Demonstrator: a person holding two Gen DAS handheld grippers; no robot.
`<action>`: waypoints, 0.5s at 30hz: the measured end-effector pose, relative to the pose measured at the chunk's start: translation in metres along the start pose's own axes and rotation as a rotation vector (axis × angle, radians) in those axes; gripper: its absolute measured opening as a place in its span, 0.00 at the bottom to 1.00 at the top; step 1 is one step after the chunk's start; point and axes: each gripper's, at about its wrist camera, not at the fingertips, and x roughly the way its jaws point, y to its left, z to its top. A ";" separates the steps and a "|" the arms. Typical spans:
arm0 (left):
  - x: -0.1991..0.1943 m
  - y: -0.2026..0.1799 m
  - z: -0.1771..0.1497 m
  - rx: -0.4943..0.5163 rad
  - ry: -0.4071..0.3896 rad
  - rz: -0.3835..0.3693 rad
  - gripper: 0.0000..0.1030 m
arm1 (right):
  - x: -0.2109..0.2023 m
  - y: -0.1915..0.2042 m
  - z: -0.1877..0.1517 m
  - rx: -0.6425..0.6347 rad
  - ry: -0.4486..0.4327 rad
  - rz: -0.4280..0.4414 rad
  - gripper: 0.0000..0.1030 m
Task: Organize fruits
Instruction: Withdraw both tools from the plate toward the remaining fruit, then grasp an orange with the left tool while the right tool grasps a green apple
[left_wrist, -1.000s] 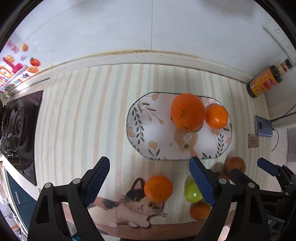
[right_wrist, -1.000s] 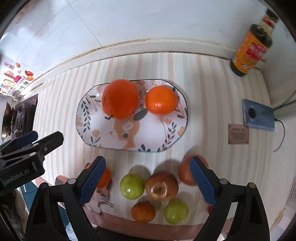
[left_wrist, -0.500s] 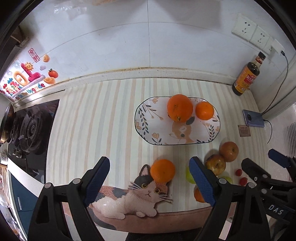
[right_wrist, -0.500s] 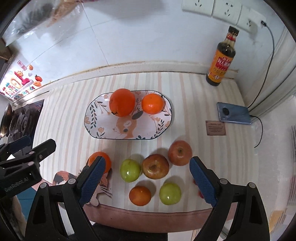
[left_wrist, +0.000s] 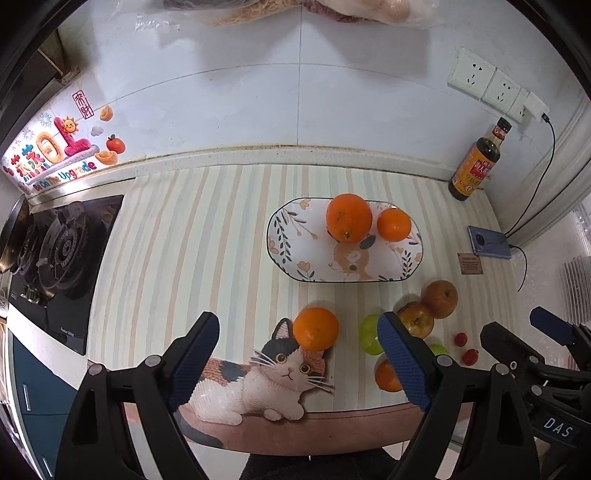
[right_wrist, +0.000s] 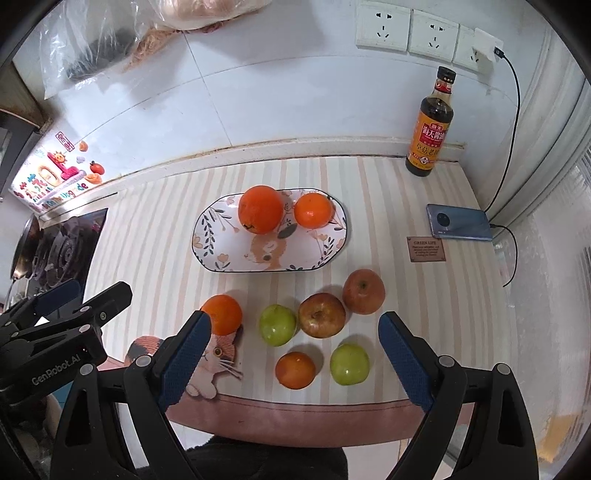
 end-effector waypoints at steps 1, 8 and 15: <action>0.003 0.000 -0.001 0.004 0.007 0.009 0.85 | 0.004 -0.001 -0.001 0.003 0.010 0.004 0.93; 0.066 0.005 -0.014 0.016 0.157 0.034 0.85 | 0.073 -0.021 -0.016 0.082 0.165 0.077 0.93; 0.150 0.003 -0.020 -0.021 0.361 -0.033 0.85 | 0.149 -0.038 -0.027 0.222 0.292 0.196 0.78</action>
